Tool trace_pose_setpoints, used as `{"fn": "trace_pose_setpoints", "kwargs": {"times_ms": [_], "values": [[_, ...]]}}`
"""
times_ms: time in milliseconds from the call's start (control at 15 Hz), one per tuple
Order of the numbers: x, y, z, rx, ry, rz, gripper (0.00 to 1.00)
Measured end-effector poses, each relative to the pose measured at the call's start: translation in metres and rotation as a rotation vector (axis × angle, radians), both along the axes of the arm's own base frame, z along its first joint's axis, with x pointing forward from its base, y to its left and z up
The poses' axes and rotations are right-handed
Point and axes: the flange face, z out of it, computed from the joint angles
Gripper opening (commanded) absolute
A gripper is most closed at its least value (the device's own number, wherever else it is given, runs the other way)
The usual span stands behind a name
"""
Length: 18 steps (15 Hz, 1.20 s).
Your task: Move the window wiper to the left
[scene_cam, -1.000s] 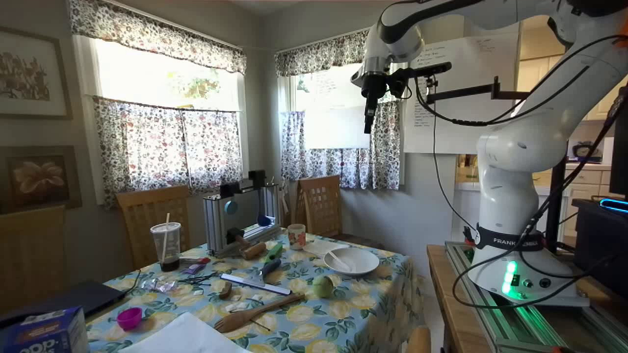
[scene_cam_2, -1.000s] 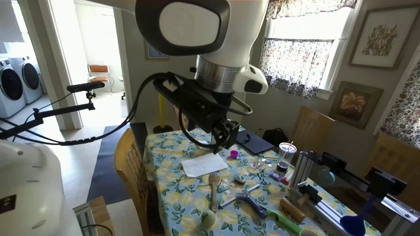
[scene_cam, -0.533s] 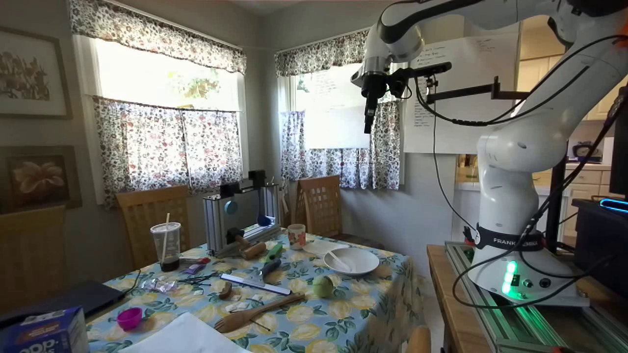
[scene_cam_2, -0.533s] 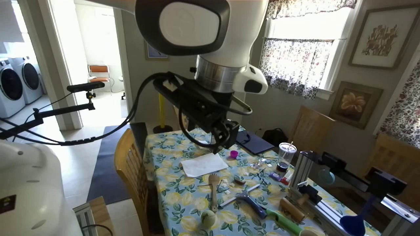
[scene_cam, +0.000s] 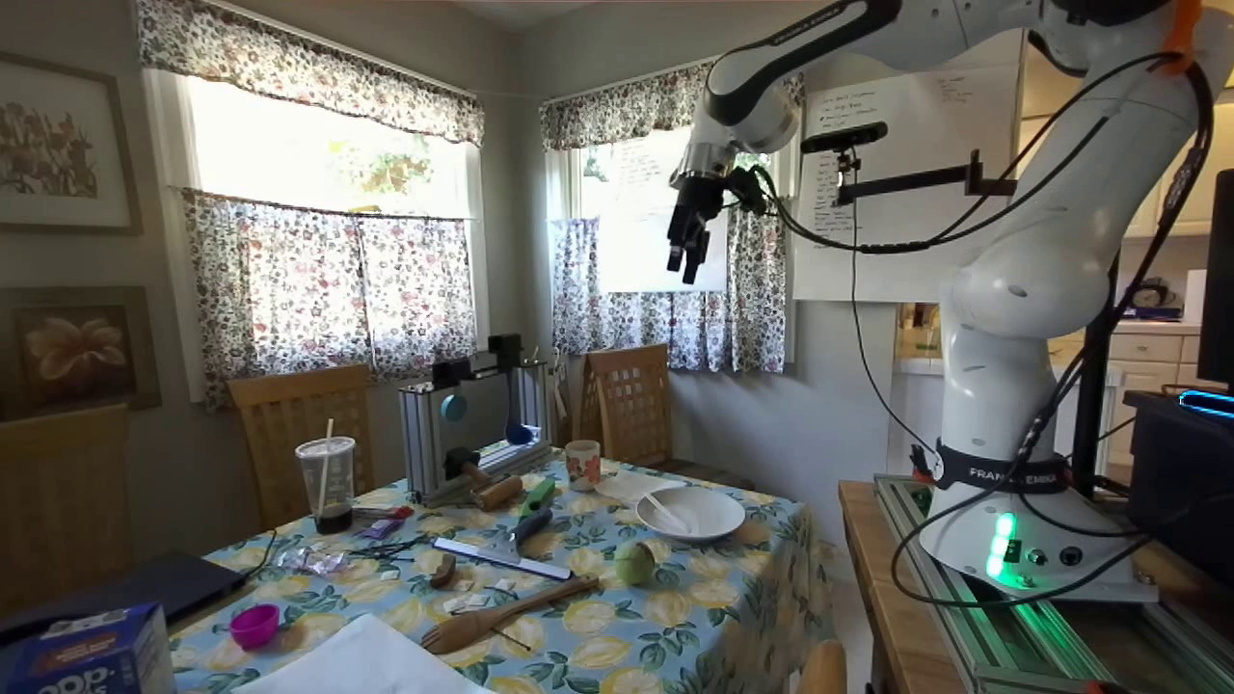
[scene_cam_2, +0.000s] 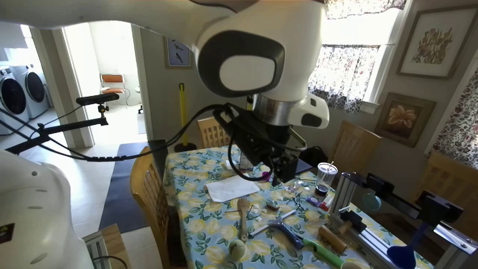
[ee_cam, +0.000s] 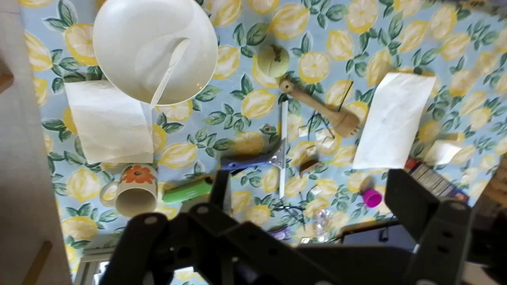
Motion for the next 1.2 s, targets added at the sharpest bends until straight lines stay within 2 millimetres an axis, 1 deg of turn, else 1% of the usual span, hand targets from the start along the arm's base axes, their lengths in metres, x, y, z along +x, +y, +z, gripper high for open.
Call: {"fn": "trace_pose_setpoints", "kwargs": {"times_ms": [267, 467, 667, 800, 933, 1067, 1200], "values": [[0.069, 0.002, -0.049, -0.002, -0.039, -0.214, 1.0], [0.12, 0.013, -0.094, -0.003, -0.022, -0.365, 1.0], [0.163, 0.022, -0.139, -0.004, 0.037, -0.51, 1.0], [0.186, 0.024, -0.165, 0.002, 0.082, -0.608, 1.0], [0.203, 0.022, -0.189, 0.008, 0.124, -0.702, 1.0], [0.212, 0.018, -0.21, 0.027, 0.176, -0.786, 1.0], [0.218, 0.014, -0.228, 0.061, 0.227, -0.866, 1.0]]}}
